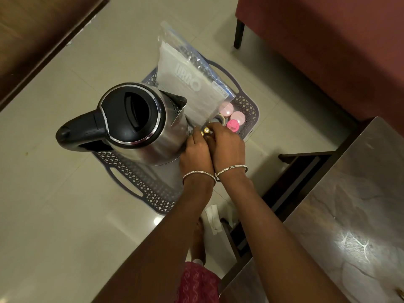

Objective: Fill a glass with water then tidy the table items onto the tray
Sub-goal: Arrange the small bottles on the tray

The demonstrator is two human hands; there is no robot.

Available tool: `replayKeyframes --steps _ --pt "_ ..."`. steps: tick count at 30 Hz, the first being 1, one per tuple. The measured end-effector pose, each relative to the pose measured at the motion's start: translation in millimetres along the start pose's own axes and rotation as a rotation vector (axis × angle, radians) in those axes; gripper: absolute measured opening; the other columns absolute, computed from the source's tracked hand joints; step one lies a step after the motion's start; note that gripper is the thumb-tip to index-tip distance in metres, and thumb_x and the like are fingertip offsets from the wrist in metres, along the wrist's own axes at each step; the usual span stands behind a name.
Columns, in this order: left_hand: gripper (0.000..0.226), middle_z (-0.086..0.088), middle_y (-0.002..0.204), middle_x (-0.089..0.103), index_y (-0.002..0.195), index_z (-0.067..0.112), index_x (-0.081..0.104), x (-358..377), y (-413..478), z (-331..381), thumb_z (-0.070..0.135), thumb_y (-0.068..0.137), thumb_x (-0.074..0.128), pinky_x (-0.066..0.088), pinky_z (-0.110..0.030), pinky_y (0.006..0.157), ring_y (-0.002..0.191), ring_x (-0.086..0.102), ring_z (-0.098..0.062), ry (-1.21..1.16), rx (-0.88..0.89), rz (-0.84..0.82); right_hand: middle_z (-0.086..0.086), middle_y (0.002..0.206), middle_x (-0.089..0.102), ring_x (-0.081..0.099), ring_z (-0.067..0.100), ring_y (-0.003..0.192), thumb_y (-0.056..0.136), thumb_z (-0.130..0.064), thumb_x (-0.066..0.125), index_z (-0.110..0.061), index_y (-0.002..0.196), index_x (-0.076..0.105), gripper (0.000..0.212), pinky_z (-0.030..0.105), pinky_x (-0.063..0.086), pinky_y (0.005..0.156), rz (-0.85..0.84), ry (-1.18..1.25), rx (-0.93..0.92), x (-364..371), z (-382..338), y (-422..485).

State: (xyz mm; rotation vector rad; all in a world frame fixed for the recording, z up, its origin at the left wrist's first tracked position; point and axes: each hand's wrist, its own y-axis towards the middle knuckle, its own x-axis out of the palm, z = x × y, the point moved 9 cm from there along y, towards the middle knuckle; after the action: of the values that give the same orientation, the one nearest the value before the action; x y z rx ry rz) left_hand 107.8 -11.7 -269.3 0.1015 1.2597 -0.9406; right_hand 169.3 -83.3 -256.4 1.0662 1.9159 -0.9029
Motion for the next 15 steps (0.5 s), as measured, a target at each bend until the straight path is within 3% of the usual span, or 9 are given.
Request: replayKeyframes --steps 9,15 --pt "0.051 -0.007 0.143 0.047 0.151 0.016 0.024 -3.6 -10.5 -0.8 0.027 0.103 0.037 0.043 -0.034 0.088 0.122 0.053 -0.024 0.052 0.063 0.031 0.014 0.096 0.07 0.066 0.038 0.089 0.095 -0.022 0.05 -0.012 0.115 0.061 0.024 0.035 0.05 0.073 -0.04 0.026 0.002 -3.6 -1.3 -0.3" --pt "0.036 -0.009 0.122 0.064 0.134 0.013 0.051 -28.3 -50.7 -3.1 0.017 0.098 0.049 0.046 -0.039 0.081 0.107 0.063 -0.029 -0.087 0.126 0.179 0.011 0.099 0.073 0.067 0.035 0.093 0.093 -0.013 0.054 -0.015 0.115 0.065 0.025 0.036 0.049 0.076 -0.025 0.027 0.0 -26.5 5.4 -29.5"
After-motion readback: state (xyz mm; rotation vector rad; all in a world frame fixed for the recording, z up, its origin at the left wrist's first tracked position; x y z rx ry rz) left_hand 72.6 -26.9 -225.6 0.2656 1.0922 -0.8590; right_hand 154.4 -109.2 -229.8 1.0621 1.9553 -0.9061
